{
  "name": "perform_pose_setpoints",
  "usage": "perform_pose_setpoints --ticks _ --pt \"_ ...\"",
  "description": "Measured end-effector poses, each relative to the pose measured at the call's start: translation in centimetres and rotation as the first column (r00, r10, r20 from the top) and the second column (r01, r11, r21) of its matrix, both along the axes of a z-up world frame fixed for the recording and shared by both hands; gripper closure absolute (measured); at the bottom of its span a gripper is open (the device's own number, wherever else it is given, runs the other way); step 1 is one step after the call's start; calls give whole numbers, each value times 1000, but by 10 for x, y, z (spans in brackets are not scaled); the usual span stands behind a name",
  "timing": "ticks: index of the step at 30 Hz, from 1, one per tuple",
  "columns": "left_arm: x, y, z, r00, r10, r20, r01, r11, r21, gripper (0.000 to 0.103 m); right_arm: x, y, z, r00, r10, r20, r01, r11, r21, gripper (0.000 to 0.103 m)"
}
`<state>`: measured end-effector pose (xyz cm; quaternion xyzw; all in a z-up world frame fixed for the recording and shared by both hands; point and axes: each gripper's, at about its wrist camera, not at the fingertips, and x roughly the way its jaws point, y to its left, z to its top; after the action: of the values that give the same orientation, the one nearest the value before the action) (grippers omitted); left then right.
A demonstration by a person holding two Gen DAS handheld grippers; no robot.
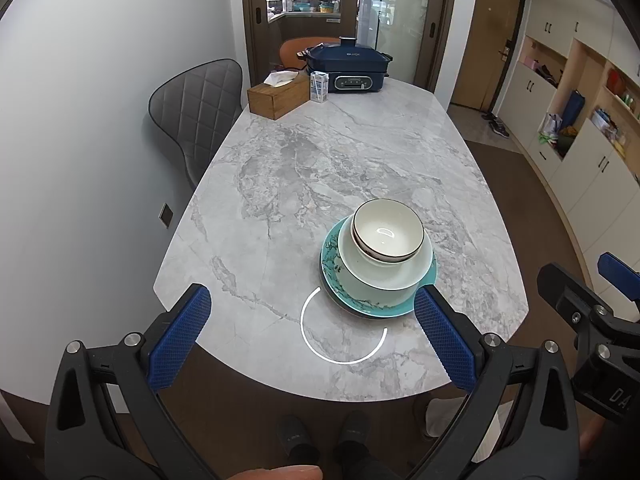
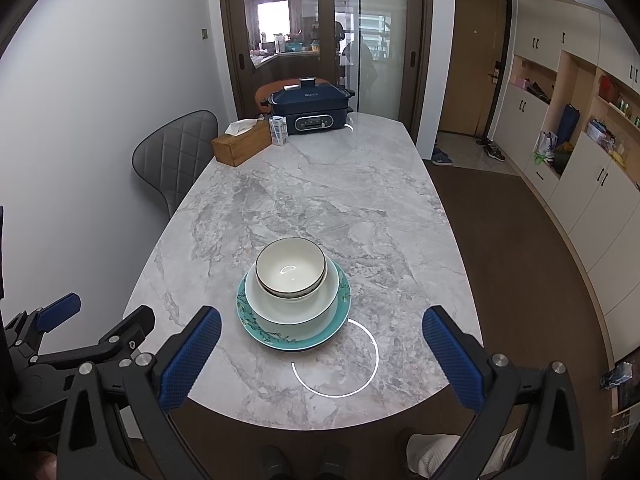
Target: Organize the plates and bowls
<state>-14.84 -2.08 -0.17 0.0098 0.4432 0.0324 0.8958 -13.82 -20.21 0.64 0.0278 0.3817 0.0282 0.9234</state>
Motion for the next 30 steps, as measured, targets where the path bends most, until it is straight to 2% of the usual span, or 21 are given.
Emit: perform_pose_setpoints --ticks 30 --pt "8 3 -5 1000 -3 -4 3 1000 -2 1 9 2 -4 1000 5 -8 -5 1000 0 0"
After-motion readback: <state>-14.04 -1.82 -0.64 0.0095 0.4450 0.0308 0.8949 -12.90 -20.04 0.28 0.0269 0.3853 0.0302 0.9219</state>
